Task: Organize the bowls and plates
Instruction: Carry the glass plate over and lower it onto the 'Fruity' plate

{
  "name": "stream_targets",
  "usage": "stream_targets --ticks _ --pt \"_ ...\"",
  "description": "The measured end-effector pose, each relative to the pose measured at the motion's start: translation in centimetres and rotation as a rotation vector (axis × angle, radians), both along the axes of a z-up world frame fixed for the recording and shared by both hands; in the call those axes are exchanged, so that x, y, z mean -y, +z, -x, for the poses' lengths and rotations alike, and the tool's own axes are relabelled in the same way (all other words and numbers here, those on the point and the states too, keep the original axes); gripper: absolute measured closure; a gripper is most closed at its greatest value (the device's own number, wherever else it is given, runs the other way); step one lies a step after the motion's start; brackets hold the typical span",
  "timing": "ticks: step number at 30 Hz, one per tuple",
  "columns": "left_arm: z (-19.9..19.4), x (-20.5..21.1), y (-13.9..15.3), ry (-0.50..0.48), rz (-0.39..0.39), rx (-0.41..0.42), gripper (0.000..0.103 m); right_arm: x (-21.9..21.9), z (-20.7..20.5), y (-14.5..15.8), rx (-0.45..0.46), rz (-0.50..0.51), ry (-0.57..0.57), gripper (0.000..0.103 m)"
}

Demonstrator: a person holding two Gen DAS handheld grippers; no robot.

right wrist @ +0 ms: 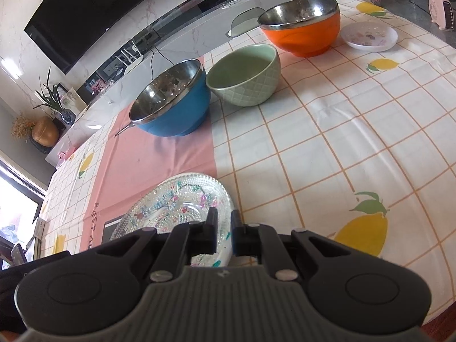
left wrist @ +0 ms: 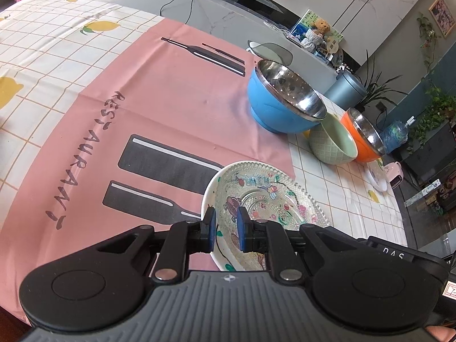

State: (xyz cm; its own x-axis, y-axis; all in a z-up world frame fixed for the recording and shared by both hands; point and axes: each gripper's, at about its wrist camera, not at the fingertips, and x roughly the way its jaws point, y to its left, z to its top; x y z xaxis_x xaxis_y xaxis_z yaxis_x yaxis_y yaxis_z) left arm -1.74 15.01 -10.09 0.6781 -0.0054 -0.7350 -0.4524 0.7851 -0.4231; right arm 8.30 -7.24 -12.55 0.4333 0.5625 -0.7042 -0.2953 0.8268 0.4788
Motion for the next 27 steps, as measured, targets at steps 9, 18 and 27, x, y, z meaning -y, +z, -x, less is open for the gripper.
stream_targets --ticks 9,18,27 --pt "-0.4 1.1 0.1 -0.034 -0.097 -0.039 0.086 -0.8 0.2 -0.2 0.027 0.067 0.025 0.095" --pt "-0.9 2.5 0.4 -0.077 -0.228 -0.088 0.086 -1.4 0.6 -0.1 0.063 0.11 0.05 0.095" --pt "-1.1 3.2 0.3 -0.104 -0.288 -0.105 0.085 -1.6 1.0 0.1 0.09 0.127 0.056 0.094"
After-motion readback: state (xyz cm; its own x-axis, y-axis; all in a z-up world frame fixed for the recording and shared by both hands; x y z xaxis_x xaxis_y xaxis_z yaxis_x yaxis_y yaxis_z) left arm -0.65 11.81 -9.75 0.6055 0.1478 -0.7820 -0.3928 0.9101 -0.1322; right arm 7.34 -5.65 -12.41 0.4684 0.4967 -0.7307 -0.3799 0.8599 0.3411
